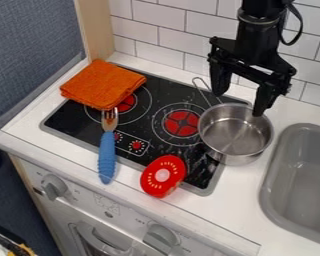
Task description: Put the red object on top of the orange cloth
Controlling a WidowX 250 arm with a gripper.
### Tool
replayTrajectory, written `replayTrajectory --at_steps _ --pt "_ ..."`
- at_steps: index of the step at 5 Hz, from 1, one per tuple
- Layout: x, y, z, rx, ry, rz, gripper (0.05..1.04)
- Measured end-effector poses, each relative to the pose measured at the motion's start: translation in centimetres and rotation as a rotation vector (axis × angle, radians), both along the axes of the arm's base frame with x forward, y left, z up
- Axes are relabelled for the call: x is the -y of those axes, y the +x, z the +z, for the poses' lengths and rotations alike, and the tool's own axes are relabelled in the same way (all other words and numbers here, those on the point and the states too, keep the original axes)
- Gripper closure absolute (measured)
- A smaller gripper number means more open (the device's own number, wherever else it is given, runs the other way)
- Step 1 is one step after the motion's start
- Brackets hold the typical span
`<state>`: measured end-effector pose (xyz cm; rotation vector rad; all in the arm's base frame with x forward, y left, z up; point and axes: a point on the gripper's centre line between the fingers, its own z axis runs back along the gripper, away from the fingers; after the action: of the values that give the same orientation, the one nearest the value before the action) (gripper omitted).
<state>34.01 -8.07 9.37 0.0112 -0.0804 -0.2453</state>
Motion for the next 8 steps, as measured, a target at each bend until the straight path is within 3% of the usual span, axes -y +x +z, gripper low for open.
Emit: replayTrajectory --at_steps 2,3,4,5,6,8 --pt "0.2 -1.3 -2.2 -0.064 0.005 -0.009 0.079" --pt "-0.3 -2.7 -1.1 -0.035 0.026 -0.001 0.079" --pt "-1.8 -5.8 0.3 -0.024 0.091 -0.023 0.079" --pt "-2.9 -8.9 -1.1 -0.073 0.159 -0.031 0.079" --pt "-3.8 -10.4 -2.6 -0.075 0.182 -0.004 0.079" --pt "-4.9 -10.0 -4.7 -0.051 0.155 0.045 0.079"
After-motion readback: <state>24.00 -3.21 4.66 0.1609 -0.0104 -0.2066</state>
